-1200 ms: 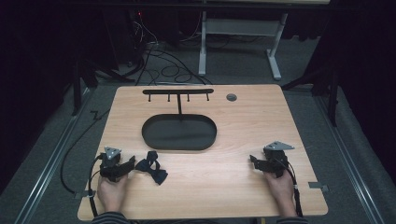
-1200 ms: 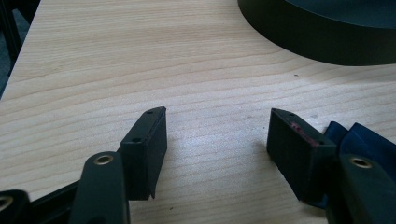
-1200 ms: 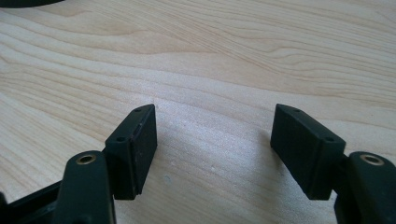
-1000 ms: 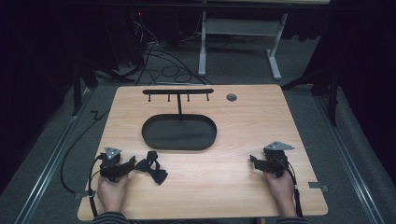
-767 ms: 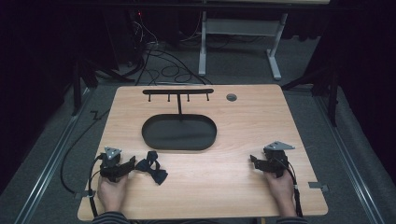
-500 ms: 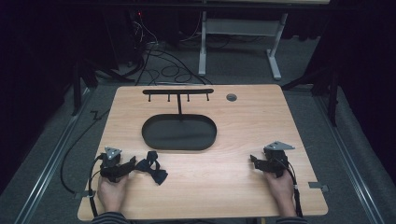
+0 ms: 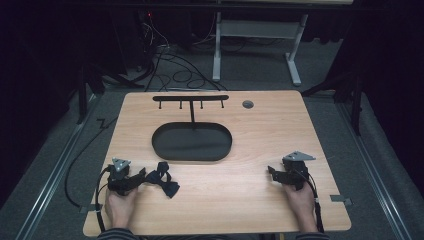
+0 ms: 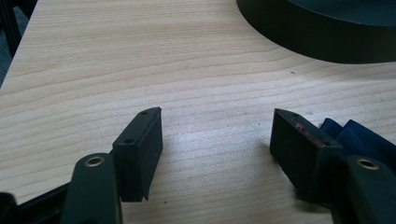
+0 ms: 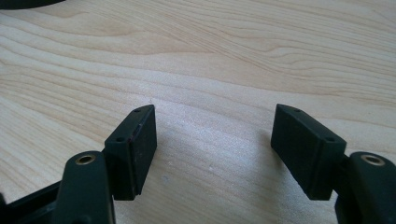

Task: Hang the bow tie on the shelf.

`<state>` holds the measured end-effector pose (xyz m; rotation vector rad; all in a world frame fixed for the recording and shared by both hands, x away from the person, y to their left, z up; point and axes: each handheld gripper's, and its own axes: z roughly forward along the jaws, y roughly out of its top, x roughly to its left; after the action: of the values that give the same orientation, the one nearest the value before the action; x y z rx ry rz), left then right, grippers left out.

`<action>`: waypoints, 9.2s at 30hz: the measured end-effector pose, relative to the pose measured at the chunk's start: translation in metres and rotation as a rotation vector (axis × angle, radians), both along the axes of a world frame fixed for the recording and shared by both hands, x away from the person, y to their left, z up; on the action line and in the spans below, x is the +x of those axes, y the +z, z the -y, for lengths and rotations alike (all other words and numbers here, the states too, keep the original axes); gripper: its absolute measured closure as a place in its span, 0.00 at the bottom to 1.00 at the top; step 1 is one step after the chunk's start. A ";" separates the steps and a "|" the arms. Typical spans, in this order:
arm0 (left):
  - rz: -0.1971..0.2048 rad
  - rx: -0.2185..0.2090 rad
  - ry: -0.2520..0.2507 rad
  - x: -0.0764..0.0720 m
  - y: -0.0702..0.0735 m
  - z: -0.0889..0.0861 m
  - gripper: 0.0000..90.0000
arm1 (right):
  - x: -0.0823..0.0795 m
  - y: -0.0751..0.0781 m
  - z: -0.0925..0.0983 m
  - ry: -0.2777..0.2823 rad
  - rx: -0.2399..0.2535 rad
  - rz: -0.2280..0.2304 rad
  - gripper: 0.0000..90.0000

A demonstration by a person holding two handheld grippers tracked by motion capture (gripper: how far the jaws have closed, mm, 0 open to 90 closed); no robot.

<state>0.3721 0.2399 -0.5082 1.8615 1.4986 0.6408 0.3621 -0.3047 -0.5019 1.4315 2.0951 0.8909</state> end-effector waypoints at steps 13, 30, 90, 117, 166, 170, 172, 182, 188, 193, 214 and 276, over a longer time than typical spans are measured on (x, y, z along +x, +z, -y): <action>-0.009 0.000 -0.020 0.000 0.001 -0.001 0.38 | 0.000 0.000 0.000 0.001 -0.001 0.000 0.36; 0.026 -0.055 -0.054 -0.016 0.020 -0.007 0.44 | 0.000 0.000 0.001 0.002 0.001 0.001 0.36; -0.012 -0.055 -0.291 -0.028 0.025 0.051 0.87 | 0.000 0.000 0.001 0.001 0.010 -0.001 0.36; 0.072 -0.109 -0.317 -0.034 0.054 0.047 0.98 | 0.000 0.000 0.001 0.004 0.005 0.001 0.36; 0.153 -0.178 -0.346 -0.006 0.112 0.042 0.99 | 0.000 0.000 0.002 0.003 0.018 -0.003 0.36; 0.159 -0.178 -0.348 -0.003 0.117 0.043 0.99 | 0.000 0.000 0.002 0.004 0.018 -0.002 0.36; 0.162 -0.182 -0.349 -0.003 0.117 0.043 0.99 | 0.000 0.000 0.002 0.003 0.018 -0.003 0.36; 0.166 -0.185 -0.348 0.005 0.123 0.043 0.99 | 0.000 0.000 0.002 0.004 0.016 -0.002 0.36; 0.167 -0.186 -0.350 0.009 0.128 0.043 0.99 | 0.000 0.000 0.002 0.003 0.015 -0.004 0.36; 0.174 -0.181 -0.350 0.011 0.132 0.043 0.99 | 0.000 0.000 0.002 0.002 0.014 -0.003 0.36; 0.187 -0.189 -0.347 0.022 0.149 0.039 0.99 | 0.000 0.000 0.002 0.004 0.017 -0.004 0.36; 0.176 -0.151 -0.243 0.090 0.167 0.048 0.99 | 0.000 0.000 0.002 0.006 0.016 -0.003 0.36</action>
<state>0.4622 0.1916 -0.3408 1.7853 1.1540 0.5442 0.3617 -0.3067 -0.5019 1.4358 2.0999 0.9100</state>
